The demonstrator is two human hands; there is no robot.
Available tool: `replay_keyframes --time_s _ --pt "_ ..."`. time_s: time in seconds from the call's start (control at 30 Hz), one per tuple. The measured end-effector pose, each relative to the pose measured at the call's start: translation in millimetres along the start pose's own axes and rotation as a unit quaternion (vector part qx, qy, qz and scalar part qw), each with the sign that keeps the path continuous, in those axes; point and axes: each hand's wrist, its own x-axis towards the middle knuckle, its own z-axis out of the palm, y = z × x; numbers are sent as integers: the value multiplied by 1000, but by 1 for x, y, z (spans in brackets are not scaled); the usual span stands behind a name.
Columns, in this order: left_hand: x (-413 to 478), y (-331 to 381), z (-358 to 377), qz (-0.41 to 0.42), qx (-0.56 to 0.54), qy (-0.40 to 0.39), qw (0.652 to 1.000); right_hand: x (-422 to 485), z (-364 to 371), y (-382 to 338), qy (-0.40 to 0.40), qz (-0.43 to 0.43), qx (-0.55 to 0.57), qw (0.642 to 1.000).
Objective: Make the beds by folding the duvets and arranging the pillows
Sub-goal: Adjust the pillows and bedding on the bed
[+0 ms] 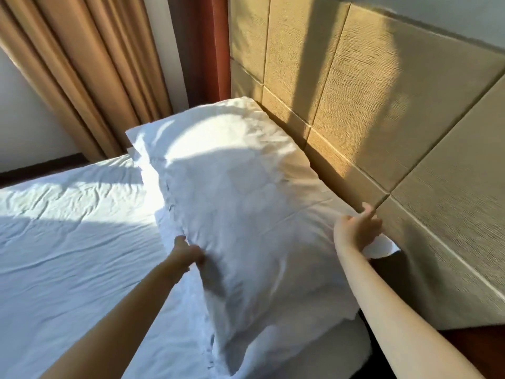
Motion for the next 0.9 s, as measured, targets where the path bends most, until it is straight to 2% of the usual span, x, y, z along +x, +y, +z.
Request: replay_keyframes --time_s 0.07,0.17,0.23,0.3,0.33,0.4,0.47,0.53,0.63,0.77,0.83,0.9 --pt "16 25 1 107 -10 109 988 -6 23 -44 -84 -179 -105 975" --pt "31 56 10 230 36 178 956 -25 80 -95 -199 -345 -162 903" --pt "39 72 12 248 108 178 946 -42 116 -124 -259 -432 -213 837" --pt "59 86 3 228 159 167 946 -49 154 -146 -313 -484 -278 768" --pt "73 93 -6 214 159 161 950 -49 173 -152 -330 -493 -312 742" --pt "102 112 -27 221 148 167 949 -45 207 -156 -339 -506 -348 713" --pt "129 138 -44 254 108 190 942 -39 237 -146 -338 -490 -374 711" --pt "163 162 -59 312 115 205 921 -33 261 -131 -340 -472 -390 713" --pt "231 190 -85 216 155 168 949 -23 283 -115 -338 -476 -394 710" --pt "301 225 -120 212 215 221 927 -14 292 -103 -332 -487 -377 715" --pt "331 236 -136 197 193 237 932 -15 296 -98 -333 -494 -366 714" --pt "364 234 -152 182 221 225 931 -17 302 -92 -316 -509 -360 716"
